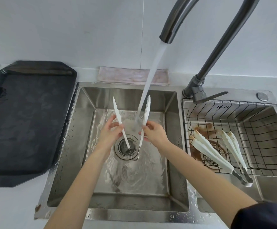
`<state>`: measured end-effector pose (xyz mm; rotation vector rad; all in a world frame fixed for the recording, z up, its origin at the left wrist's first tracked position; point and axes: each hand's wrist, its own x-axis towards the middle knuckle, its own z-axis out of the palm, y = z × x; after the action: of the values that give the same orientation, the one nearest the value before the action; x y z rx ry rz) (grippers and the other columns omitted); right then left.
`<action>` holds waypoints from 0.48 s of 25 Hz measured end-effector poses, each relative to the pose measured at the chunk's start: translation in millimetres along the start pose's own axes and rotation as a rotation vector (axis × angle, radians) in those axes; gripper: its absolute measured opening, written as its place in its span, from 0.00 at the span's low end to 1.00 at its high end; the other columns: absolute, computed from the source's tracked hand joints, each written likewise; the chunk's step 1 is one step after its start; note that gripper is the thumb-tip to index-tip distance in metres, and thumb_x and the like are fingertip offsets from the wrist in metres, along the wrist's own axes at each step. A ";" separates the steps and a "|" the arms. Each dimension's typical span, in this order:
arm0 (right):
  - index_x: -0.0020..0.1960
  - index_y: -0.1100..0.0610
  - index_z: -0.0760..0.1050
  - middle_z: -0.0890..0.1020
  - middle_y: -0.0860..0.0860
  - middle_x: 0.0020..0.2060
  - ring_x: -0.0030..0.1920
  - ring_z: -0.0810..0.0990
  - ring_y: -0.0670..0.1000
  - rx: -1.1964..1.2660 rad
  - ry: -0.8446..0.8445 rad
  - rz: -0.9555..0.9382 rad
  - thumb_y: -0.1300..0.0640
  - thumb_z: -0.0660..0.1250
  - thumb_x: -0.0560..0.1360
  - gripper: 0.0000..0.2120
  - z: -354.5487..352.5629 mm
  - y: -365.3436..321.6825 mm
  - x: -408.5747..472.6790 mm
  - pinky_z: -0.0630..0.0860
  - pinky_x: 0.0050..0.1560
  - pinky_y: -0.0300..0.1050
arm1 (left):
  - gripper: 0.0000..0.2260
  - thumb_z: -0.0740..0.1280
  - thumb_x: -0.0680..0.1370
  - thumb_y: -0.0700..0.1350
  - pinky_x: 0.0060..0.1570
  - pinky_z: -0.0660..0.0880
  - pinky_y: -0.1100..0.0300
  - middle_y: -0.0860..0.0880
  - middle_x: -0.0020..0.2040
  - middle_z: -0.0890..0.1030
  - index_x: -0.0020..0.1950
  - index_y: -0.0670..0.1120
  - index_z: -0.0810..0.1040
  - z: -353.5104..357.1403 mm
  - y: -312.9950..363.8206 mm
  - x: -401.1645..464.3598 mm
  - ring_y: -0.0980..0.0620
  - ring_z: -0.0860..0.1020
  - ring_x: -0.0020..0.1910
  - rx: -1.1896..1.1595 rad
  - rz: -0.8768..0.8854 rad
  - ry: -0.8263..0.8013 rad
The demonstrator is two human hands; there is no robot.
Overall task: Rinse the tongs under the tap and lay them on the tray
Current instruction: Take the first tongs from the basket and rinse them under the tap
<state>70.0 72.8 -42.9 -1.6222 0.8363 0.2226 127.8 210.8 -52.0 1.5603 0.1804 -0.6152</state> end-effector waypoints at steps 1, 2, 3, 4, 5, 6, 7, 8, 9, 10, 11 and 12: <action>0.55 0.58 0.74 0.79 0.51 0.40 0.50 0.82 0.55 0.004 -0.008 0.046 0.60 0.58 0.79 0.09 -0.5 7.0 2.1 0.79 0.57 0.55 | 0.23 0.64 0.76 0.37 0.49 0.76 0.61 0.48 0.49 0.75 0.70 0.48 0.66 1.1 -8.1 0.7 0.49 0.77 0.50 0.033 -0.025 -0.002; 0.58 0.60 0.74 0.79 0.53 0.43 0.50 0.82 0.55 0.007 -0.017 0.091 0.61 0.58 0.78 0.11 -0.3 14.4 4.6 0.78 0.58 0.55 | 0.24 0.64 0.76 0.36 0.48 0.76 0.61 0.49 0.47 0.75 0.71 0.47 0.66 1.8 -15.9 1.6 0.50 0.77 0.48 0.057 -0.053 0.001; 0.60 0.62 0.74 0.79 0.55 0.46 0.49 0.81 0.55 0.000 -0.028 0.140 0.61 0.59 0.78 0.12 0.6 21.7 7.5 0.78 0.58 0.55 | 0.24 0.64 0.76 0.36 0.47 0.76 0.61 0.50 0.46 0.74 0.71 0.47 0.66 2.9 -23.8 2.4 0.52 0.77 0.45 0.074 -0.080 0.004; 0.62 0.63 0.73 0.79 0.56 0.49 0.49 0.80 0.55 0.001 -0.041 0.187 0.61 0.59 0.78 0.14 1.8 29.9 10.9 0.78 0.58 0.55 | 0.23 0.64 0.76 0.36 0.46 0.76 0.61 0.51 0.45 0.74 0.70 0.46 0.66 4.4 -30.7 2.5 0.54 0.76 0.43 0.087 -0.106 0.007; 0.63 0.63 0.73 0.79 0.57 0.51 0.50 0.80 0.56 0.013 -0.057 0.237 0.61 0.59 0.78 0.15 3.1 37.2 13.3 0.78 0.58 0.55 | 0.23 0.63 0.76 0.36 0.43 0.76 0.62 0.51 0.44 0.74 0.70 0.46 0.66 6.2 -36.2 1.3 0.54 0.76 0.42 0.097 -0.132 0.008; 0.63 0.63 0.73 0.79 0.58 0.52 0.51 0.80 0.56 0.041 -0.071 0.285 0.61 0.59 0.78 0.15 4.8 43.9 15.5 0.78 0.59 0.55 | 0.23 0.63 0.77 0.35 0.42 0.76 0.62 0.50 0.45 0.74 0.71 0.46 0.66 8.1 -41.7 0.6 0.54 0.76 0.42 0.110 -0.161 0.010; 0.63 0.64 0.72 0.79 0.58 0.52 0.51 0.80 0.56 0.068 -0.080 0.332 0.61 0.58 0.78 0.15 6.5 48.6 17.1 0.78 0.59 0.54 | 0.23 0.62 0.77 0.35 0.42 0.76 0.61 0.49 0.47 0.74 0.71 0.46 0.65 9.7 -47.2 0.8 0.52 0.76 0.43 0.127 -0.190 0.014; 0.63 0.64 0.72 0.78 0.58 0.51 0.49 0.79 0.55 0.084 -0.084 0.369 0.62 0.58 0.78 0.15 7.4 53.1 19.0 0.78 0.57 0.52 | 0.23 0.62 0.77 0.35 0.43 0.77 0.59 0.47 0.49 0.74 0.71 0.46 0.65 11.3 -52.8 1.9 0.49 0.77 0.46 0.144 -0.216 0.019; 0.64 0.64 0.71 0.77 0.57 0.50 0.46 0.78 0.54 0.085 -0.089 0.401 0.62 0.57 0.79 0.15 7.7 56.8 19.9 0.79 0.52 0.49 | 0.23 0.62 0.77 0.36 0.45 0.78 0.56 0.46 0.52 0.74 0.71 0.47 0.65 12.3 -58.8 3.8 0.48 0.77 0.48 0.160 -0.237 0.020; 0.64 0.65 0.71 0.76 0.57 0.49 0.43 0.77 0.52 0.086 -0.093 0.427 0.62 0.56 0.79 0.16 8.1 60.4 20.3 0.79 0.47 0.45 | 0.23 0.62 0.77 0.36 0.46 0.78 0.54 0.46 0.54 0.74 0.71 0.48 0.65 13.5 -63.9 5.3 0.47 0.77 0.49 0.175 -0.256 0.016; 0.65 0.65 0.70 0.77 0.56 0.48 0.41 0.76 0.50 0.092 -0.095 0.456 0.63 0.55 0.79 0.16 8.5 64.4 21.1 0.77 0.44 0.42 | 0.23 0.62 0.77 0.36 0.48 0.78 0.54 0.46 0.55 0.75 0.71 0.48 0.65 14.2 -69.0 7.2 0.46 0.77 0.51 0.191 -0.279 0.008; 0.65 0.65 0.70 0.77 0.56 0.46 0.39 0.76 0.49 0.102 -0.103 0.486 0.63 0.55 0.79 0.16 8.8 68.2 21.4 0.76 0.43 0.41 | 0.23 0.62 0.77 0.36 0.49 0.77 0.54 0.46 0.58 0.75 0.71 0.49 0.65 15.4 -72.6 8.5 0.46 0.77 0.52 0.206 -0.306 -0.002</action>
<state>45.6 72.4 -110.6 -1.2811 1.1341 0.5905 96.5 201.3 -119.2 1.7461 0.3685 -0.8974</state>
